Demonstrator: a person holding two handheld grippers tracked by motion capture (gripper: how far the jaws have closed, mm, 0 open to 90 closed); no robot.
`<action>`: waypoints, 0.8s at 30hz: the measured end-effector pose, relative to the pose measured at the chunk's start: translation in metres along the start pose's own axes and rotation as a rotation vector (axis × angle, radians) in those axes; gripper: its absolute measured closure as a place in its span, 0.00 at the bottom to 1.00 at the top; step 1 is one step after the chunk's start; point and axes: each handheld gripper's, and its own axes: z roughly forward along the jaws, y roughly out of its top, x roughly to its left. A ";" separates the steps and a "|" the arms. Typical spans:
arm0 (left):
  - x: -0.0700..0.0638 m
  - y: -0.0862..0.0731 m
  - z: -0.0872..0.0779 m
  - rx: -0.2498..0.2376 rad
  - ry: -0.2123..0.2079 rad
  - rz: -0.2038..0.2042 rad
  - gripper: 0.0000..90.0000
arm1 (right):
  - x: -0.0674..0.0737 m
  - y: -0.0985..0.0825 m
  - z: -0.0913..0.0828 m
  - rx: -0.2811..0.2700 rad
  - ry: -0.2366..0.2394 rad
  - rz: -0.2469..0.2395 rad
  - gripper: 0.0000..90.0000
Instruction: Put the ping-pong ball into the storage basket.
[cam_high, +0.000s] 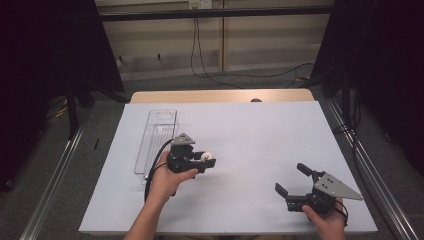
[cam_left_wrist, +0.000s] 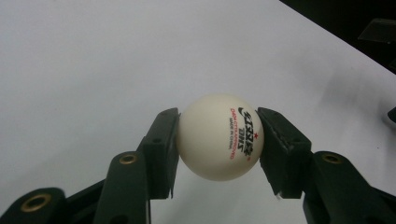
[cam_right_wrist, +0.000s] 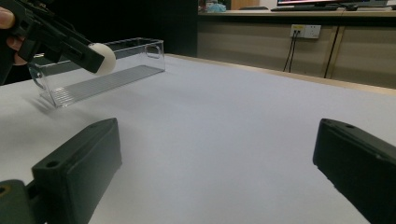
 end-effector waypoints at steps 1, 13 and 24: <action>0.001 0.000 0.000 -0.003 0.000 -0.001 0.57 | 0.000 0.000 0.000 0.005 0.009 -0.004 0.01; 0.004 0.000 -0.003 -0.004 0.009 -0.013 0.57 | -0.001 0.000 0.000 0.000 0.006 0.003 0.01; 0.007 0.000 -0.008 -0.010 0.025 -0.025 0.57 | -0.001 0.000 -0.001 0.000 0.007 0.004 0.01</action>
